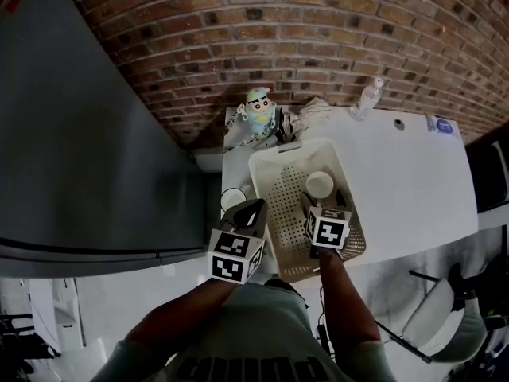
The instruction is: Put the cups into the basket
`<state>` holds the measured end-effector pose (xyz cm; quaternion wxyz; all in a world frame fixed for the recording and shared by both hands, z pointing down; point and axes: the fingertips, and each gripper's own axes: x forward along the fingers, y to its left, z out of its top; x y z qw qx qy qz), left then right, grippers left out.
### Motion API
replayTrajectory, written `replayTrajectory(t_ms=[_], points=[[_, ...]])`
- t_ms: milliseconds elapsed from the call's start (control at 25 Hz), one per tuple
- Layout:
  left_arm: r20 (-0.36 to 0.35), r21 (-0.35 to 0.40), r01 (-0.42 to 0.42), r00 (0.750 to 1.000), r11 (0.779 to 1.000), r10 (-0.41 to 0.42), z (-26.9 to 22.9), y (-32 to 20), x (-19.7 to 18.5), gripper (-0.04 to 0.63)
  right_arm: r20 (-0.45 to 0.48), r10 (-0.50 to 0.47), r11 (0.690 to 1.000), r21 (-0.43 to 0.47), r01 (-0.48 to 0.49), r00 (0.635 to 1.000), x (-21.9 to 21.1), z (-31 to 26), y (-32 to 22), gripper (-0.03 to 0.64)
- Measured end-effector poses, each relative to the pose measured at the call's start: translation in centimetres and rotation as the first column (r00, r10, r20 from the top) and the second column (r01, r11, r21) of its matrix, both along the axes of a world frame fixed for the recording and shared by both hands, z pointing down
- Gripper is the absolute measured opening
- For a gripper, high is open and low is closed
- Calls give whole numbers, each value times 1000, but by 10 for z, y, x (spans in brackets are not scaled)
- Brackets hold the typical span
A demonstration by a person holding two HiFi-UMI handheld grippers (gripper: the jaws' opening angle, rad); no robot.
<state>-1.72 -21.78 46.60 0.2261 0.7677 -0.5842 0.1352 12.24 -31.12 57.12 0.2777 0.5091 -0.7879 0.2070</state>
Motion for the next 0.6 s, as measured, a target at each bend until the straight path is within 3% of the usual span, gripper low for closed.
replayTrajectory(t_ms=[280,600], points=[[10,42,-21,1000,999,21,-7,14,-8,-2,56,17,992,125,-24,998,-5,-67,38,402],[8,89,-48,999,995,47,-17,41,-23,-2,100,-17,982,188,-2,995,-34,-106,107,397]])
